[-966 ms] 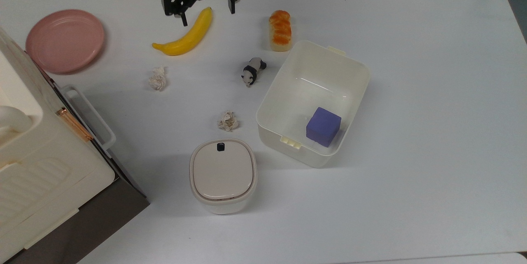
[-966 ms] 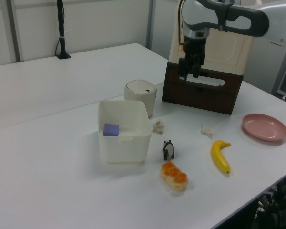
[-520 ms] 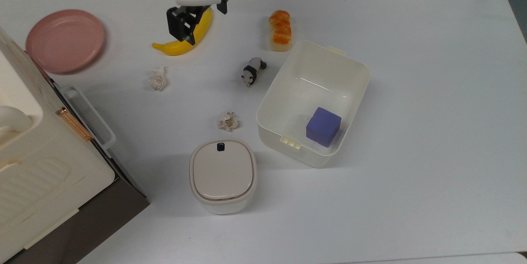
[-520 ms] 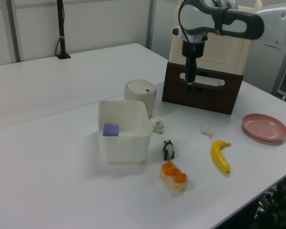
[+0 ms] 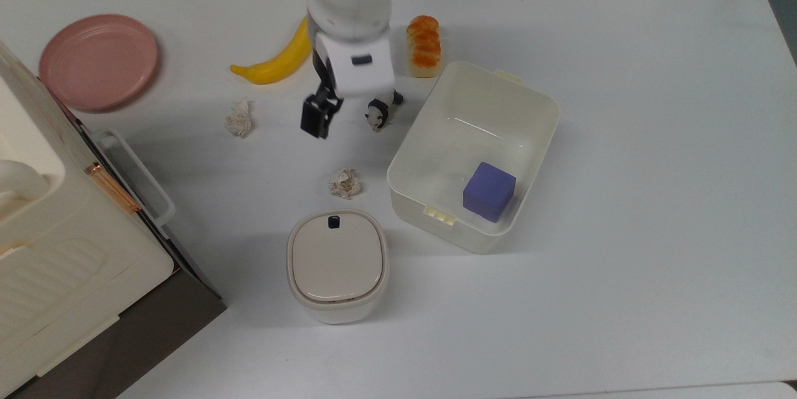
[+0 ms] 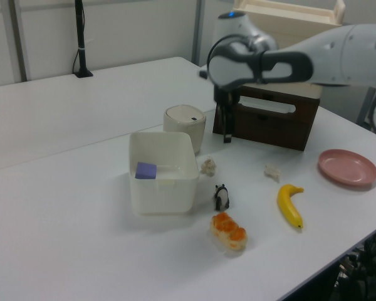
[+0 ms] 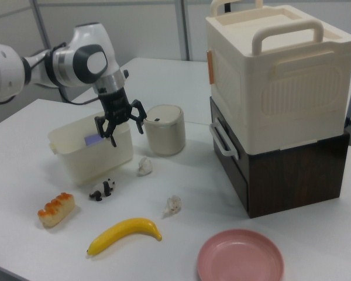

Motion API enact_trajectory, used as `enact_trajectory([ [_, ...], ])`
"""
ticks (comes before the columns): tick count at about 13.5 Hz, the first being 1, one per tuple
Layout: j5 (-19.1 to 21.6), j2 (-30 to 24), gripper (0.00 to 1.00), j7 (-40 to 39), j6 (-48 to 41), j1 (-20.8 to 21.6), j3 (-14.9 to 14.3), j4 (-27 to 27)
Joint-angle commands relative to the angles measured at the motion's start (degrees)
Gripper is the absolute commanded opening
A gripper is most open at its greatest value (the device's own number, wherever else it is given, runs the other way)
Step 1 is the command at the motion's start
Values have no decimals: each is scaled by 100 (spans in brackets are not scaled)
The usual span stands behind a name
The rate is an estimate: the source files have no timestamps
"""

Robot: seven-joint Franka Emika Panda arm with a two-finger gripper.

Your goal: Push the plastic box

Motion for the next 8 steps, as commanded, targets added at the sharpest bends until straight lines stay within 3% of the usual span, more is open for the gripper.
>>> enact_trajectory([
  [1, -137, 74, 100, -63, 222, 223, -21, -97],
  [8, -110, 346, 100, 280, 222, 531, 145, -79],
])
